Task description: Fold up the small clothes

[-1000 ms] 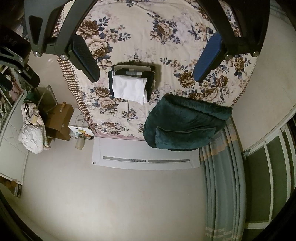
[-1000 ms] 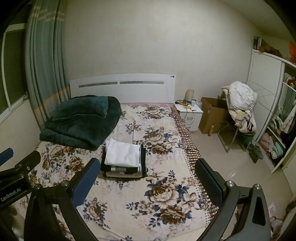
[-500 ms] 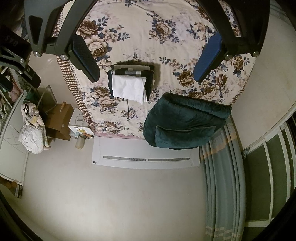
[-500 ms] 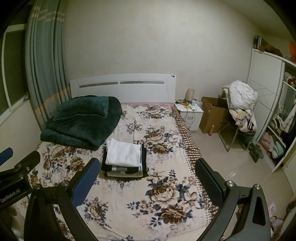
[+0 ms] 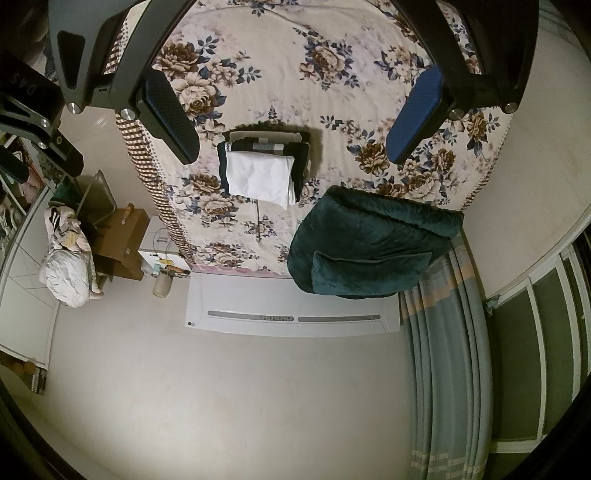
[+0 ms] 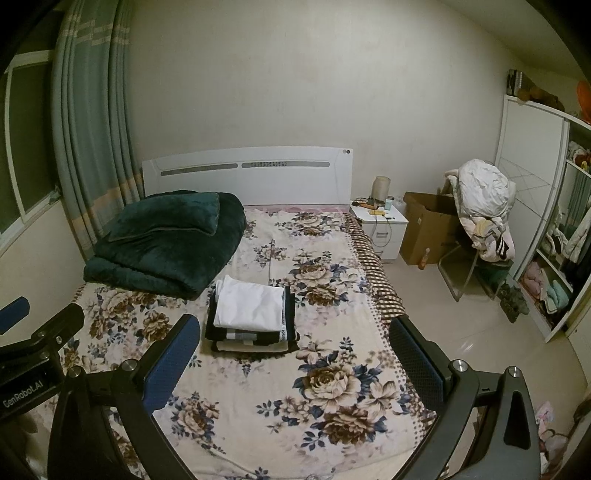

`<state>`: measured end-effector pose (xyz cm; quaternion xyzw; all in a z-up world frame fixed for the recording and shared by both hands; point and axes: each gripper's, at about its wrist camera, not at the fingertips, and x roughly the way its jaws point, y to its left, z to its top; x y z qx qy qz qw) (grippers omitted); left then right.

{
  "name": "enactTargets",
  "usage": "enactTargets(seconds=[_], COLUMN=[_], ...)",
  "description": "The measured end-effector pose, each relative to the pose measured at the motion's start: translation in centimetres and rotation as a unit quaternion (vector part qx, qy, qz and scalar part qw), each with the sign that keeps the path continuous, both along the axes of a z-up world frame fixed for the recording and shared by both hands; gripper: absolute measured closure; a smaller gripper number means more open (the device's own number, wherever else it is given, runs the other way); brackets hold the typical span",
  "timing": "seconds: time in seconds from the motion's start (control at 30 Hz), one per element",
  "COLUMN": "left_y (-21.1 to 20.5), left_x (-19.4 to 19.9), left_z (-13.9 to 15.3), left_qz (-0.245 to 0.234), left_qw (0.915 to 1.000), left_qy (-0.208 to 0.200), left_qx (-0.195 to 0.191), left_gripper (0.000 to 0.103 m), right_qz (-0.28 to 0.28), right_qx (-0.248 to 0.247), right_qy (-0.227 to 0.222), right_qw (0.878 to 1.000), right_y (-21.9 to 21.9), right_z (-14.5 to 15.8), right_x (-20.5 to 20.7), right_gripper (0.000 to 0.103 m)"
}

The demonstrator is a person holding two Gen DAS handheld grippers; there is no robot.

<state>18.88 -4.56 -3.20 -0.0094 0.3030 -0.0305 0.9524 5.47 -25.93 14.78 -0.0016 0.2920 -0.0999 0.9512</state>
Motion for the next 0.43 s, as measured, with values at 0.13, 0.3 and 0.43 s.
enactTargets(seconds=[0.13, 0.3, 0.43], left_y=[0.02, 0.03, -0.09], left_x=[-0.04, -0.17, -0.65], left_z=[-0.05, 0.17, 0.38], left_qz=[-0.001, -0.001, 0.001], left_qw=[1.0, 1.0, 1.0], left_qy=[0.001, -0.001, -0.004], left_qx=[-0.001, -0.001, -0.001], left_gripper=[0.0, 0.0, 0.0], right_qz=[0.001, 0.003, 0.004], right_qx=[0.002, 0.005, 0.006], right_qy=[-0.001, -0.001, 0.001], right_qw=[1.0, 1.0, 1.0], right_y=[0.07, 0.4, 0.61], right_z=[0.0, 0.21, 0.3], right_x=[0.11, 0.1, -0.2], right_gripper=[0.0, 0.0, 0.0])
